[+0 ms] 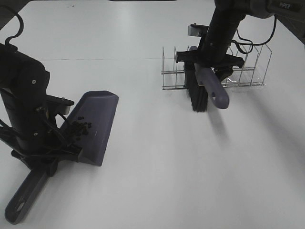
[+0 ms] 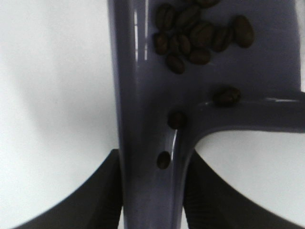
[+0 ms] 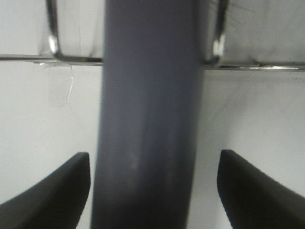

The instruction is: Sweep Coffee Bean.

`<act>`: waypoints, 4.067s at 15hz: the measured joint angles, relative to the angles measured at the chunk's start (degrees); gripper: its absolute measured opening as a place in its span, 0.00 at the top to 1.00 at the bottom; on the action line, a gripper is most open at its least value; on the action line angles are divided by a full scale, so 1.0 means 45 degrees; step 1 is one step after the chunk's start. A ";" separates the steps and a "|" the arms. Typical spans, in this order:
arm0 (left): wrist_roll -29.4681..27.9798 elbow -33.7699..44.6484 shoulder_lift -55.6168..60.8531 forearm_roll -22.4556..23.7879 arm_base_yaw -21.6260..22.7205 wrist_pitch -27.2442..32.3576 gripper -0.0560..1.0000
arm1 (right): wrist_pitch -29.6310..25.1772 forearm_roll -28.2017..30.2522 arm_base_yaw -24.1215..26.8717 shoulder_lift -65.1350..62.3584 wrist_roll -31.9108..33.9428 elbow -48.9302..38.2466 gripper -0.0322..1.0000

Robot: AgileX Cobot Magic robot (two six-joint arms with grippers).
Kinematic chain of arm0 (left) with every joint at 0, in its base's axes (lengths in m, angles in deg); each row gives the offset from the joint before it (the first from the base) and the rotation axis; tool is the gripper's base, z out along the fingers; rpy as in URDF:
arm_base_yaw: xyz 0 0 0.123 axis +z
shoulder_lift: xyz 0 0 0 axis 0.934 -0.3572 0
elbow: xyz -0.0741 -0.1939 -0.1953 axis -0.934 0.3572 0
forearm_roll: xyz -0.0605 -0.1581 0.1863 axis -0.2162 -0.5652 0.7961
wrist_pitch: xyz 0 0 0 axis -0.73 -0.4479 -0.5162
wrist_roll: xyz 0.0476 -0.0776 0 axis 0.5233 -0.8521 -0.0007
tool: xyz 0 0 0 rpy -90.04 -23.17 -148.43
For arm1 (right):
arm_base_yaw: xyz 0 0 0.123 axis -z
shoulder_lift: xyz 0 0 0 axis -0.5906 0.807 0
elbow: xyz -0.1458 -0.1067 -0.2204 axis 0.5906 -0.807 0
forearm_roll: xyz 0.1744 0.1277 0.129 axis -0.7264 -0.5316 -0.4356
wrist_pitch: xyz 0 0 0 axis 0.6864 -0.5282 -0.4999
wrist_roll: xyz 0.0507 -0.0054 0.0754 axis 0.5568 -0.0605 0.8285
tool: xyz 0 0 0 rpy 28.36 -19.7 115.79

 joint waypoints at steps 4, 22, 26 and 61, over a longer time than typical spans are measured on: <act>0.0000 0.0000 0.0000 0.0000 0.0000 0.0000 0.64 | 0.0013 -0.0407 0.0000 -0.0178 0.0000 0.0688 0.32; 0.0802 -0.4074 -0.1986 -0.0649 0.0624 0.1159 0.64 | -0.0025 -0.1426 0.0000 -0.4953 -0.0789 -0.1070 0.31; 0.0866 -0.4342 -0.2381 -0.0789 0.0624 0.1197 0.64 | -0.0025 -0.1426 0.0000 -0.5679 -0.0917 -0.1184 0.31; 0.5730 0.3858 1.9863 -0.1515 0.6532 0.4380 0.43 | 0.0344 0.0904 0.0000 -2.5465 -0.1286 -1.8207 0.31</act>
